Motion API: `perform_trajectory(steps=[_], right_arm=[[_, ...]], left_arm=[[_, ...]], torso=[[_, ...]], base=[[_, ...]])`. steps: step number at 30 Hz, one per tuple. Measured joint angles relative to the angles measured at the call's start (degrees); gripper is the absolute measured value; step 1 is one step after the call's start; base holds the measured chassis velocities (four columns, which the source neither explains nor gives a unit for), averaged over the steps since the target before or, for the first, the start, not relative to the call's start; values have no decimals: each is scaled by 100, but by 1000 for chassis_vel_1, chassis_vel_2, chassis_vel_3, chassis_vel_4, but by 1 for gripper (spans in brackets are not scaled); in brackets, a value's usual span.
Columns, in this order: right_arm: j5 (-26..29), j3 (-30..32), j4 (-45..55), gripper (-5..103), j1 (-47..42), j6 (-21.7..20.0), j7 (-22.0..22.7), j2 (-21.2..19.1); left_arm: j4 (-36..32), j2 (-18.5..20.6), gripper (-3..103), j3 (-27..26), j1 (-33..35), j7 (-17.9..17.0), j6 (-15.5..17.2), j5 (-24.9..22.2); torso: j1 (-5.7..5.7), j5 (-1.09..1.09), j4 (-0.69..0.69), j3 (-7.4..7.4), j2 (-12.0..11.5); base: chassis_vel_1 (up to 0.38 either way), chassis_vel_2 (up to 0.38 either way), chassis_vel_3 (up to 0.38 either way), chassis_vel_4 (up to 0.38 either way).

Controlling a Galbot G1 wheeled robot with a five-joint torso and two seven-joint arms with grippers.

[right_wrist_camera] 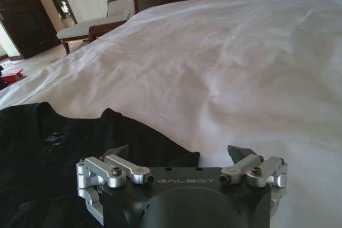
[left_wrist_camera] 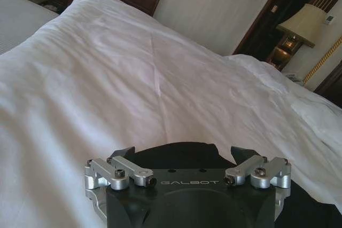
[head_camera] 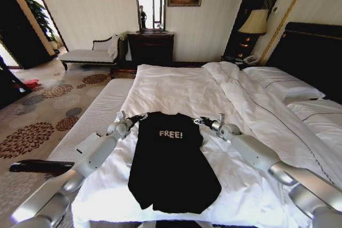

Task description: Fold the clothes on the bed.

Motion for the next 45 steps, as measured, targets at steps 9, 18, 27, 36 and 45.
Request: perform_trajectory(steps=[9, 18, 27, 36, 45], right_arm=[[32, -141, -394, 100, 114, -43, 11, 188], [-8, -235, -555, 77, 220, -106, -30, 358], [-11, -286, -572, 43, 228, -139, -1, 437], [-6, -338, -607, 12, 295, -139, 10, 451], [-3, -349, -448, 0, 222, -138, 68, 379]], left_arm=[[-150, 10, 100, -100, 160, -21, -24, 93], [-258, 10, 100, -119, 214, -31, -50, 74], [-287, 25, 100, -164, 252, -37, -54, 52], [1, -27, 100, -157, 185, -32, -57, 26], [396, -174, 100, -237, 35, -170, 19, -315]], torso=[[0, 0, 1, 0, 0], [0, 1, 1, 0, 0], [0, 0, 1, 0, 0], [0, 0, 1, 0, 0], [0, 0, 1, 0, 0]], base=[[0, 0, 0, 0], [0, 0, 0, 0], [0, 0, 0, 0], [0, 0, 0, 0], [0, 0, 0, 0]])
